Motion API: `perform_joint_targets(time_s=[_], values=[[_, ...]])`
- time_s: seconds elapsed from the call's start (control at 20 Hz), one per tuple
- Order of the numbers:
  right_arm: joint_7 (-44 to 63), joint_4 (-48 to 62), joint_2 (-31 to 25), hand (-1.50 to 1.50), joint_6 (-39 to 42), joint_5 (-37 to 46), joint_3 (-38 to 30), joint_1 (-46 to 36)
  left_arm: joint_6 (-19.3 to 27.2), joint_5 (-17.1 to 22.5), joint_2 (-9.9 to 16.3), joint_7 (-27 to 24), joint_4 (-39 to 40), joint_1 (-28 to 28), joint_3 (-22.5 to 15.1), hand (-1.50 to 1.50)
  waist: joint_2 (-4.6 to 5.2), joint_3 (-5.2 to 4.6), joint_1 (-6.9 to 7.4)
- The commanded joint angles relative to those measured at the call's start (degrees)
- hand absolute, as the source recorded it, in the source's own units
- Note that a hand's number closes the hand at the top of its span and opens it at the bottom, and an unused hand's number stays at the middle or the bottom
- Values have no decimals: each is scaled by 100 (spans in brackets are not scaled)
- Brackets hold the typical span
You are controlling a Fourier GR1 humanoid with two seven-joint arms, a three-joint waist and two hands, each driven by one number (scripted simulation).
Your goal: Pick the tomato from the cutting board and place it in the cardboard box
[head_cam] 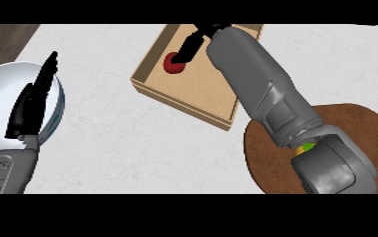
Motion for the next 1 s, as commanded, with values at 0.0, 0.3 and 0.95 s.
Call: perform_joint_targets(time_s=[0.0, 0.3, 0.95], values=[[-141, 2, 5, -150, 125, -142, -156, -39, -3, -26, 26, -28, 329, 409, 85, 0, 15, -62, 13], [-897, -313, -36, -150, -396, -625, -644, 211, 35, -48, 13, 24, 462, 246, 148, 0, 11, -58, -94], [-1314, -228, -1422, -150, 696, -1586, -1697, 444, 38, -67, -93, 334, 188, 186, 93, 0, 30, -47, -100]])
